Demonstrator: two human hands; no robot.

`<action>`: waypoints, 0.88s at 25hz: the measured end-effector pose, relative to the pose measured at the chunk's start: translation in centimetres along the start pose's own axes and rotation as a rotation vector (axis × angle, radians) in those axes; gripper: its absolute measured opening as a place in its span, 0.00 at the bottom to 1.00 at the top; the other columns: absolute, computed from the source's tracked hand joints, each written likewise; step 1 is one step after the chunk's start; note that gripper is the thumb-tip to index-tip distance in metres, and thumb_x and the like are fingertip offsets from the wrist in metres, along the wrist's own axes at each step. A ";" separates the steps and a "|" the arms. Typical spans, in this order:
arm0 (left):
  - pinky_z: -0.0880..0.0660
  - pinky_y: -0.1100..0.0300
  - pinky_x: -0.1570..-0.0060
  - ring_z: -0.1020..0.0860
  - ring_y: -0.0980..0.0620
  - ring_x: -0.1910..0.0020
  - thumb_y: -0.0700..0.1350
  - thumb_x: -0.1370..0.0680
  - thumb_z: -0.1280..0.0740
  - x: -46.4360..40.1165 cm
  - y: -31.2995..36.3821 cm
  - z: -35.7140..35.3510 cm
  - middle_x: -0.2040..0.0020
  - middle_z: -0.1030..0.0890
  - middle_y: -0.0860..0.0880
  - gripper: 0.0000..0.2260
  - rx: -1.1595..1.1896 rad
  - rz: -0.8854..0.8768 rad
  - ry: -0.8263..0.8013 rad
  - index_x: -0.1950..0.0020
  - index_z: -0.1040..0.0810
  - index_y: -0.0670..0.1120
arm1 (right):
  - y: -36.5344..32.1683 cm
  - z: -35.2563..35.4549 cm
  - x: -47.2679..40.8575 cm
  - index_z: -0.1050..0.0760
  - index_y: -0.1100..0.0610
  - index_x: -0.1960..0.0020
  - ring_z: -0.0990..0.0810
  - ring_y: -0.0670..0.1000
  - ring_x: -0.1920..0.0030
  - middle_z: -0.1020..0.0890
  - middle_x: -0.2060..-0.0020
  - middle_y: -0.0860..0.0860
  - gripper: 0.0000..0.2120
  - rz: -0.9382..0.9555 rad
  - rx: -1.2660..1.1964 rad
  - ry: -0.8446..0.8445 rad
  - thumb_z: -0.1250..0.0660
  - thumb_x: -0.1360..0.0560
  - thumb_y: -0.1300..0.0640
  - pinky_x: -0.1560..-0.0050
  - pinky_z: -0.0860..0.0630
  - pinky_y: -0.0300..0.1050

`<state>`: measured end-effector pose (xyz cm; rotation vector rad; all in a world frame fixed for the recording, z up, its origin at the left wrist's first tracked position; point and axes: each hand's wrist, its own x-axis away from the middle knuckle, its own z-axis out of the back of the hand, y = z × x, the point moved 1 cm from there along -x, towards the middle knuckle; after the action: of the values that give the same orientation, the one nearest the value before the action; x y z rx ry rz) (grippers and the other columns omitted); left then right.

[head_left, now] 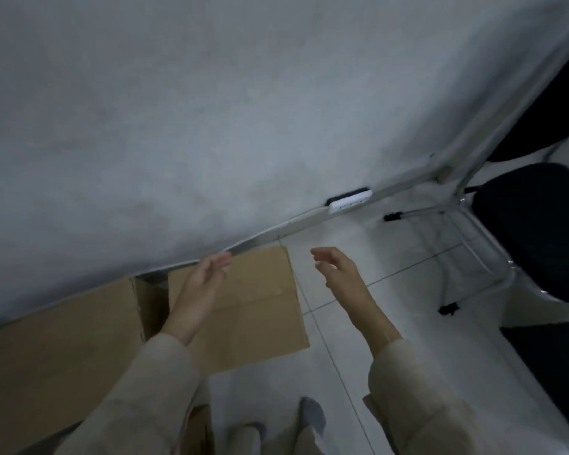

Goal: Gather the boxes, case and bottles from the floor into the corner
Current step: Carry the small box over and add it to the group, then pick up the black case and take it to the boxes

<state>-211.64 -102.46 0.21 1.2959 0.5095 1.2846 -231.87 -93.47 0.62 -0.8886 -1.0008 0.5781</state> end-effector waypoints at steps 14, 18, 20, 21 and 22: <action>0.33 0.81 0.57 0.26 0.63 0.51 0.35 0.22 0.42 18.3 18.4 -10.1 0.51 0.23 0.52 0.10 -0.235 -0.560 -0.808 0.44 0.28 0.46 | -4.0 12.1 32.8 0.26 0.51 0.43 0.26 0.39 0.48 0.23 0.45 0.47 0.11 0.089 -0.194 0.546 0.42 0.22 0.58 0.50 0.30 0.34; 0.31 0.74 0.55 0.26 0.61 0.52 0.36 0.22 0.42 29.3 18.2 -17.8 0.51 0.22 0.54 0.10 -0.351 -0.674 -1.154 0.45 0.28 0.48 | 2.6 13.8 45.0 0.26 0.49 0.44 0.25 0.43 0.46 0.22 0.44 0.48 0.10 0.000 -0.322 0.834 0.42 0.22 0.58 0.51 0.30 0.33; 0.31 0.75 0.57 0.26 0.61 0.53 0.37 0.22 0.42 35.6 17.2 -21.3 0.51 0.22 0.56 0.11 -0.414 -0.739 -1.318 0.48 0.27 0.52 | 6.3 14.0 51.2 0.27 0.48 0.45 0.25 0.46 0.44 0.23 0.42 0.49 0.10 -0.064 -0.388 0.981 0.42 0.22 0.57 0.51 0.31 0.33; 0.31 0.75 0.57 0.26 0.61 0.53 0.37 0.22 0.42 39.3 16.3 -23.1 0.51 0.22 0.56 0.11 -0.447 -0.769 -1.400 0.48 0.27 0.53 | 8.3 14.0 54.7 0.27 0.48 0.44 0.26 0.46 0.43 0.23 0.42 0.50 0.10 -0.092 -0.418 1.055 0.43 0.22 0.57 0.52 0.31 0.32; 0.31 0.74 0.57 0.26 0.61 0.53 0.37 0.22 0.42 42.7 15.5 -24.6 0.51 0.22 0.55 0.11 -0.473 -0.791 -1.463 0.48 0.27 0.53 | 10.0 13.8 57.8 0.27 0.49 0.44 0.26 0.46 0.43 0.23 0.42 0.50 0.10 -0.119 -0.440 1.111 0.43 0.22 0.57 0.53 0.31 0.32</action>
<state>-226.36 -58.09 22.10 1.0985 -0.3304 -0.3363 -218.93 -38.85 22.63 -1.2982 -0.1398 -0.2814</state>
